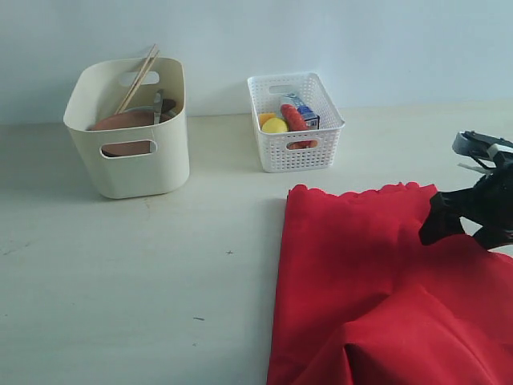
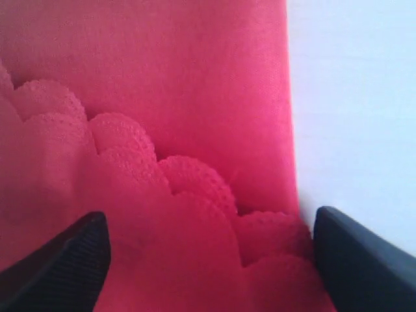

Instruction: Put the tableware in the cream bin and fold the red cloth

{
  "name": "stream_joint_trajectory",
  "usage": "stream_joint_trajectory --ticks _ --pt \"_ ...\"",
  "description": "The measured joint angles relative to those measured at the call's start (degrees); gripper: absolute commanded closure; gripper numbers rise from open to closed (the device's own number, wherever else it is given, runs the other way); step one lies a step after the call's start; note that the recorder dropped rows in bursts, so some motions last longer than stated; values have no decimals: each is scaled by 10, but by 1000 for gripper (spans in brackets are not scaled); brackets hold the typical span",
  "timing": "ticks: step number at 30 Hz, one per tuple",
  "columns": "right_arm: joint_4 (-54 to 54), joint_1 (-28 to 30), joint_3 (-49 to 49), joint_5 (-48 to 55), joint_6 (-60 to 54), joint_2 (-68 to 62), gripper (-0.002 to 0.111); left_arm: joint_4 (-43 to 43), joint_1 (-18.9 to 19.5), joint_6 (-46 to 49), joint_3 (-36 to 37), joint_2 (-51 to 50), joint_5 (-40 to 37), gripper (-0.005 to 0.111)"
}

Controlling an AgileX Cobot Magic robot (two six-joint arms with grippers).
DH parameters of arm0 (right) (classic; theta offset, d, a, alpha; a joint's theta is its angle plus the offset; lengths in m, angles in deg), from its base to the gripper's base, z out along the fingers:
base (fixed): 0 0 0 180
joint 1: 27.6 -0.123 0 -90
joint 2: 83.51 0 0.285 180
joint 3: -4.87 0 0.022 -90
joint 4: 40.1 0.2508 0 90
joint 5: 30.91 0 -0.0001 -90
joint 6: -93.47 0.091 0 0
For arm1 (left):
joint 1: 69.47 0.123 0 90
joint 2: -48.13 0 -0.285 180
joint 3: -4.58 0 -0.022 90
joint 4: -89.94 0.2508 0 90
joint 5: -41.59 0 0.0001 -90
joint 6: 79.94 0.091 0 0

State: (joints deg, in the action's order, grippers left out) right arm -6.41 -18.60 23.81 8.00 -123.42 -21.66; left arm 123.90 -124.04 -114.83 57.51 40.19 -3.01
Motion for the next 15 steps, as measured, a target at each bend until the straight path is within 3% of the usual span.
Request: stream_joint_trajectory --ticks 10,12,15 --pt "3 0 -2 5 -14 -11 30 38 0 0 16 0 18 29" --pt "16 1 -6 13 -26 -18 38 38 0 0 16 0 18 29" --pt "23 -18 -11 3 -54 -26 68 38 0 0 16 0 18 29"
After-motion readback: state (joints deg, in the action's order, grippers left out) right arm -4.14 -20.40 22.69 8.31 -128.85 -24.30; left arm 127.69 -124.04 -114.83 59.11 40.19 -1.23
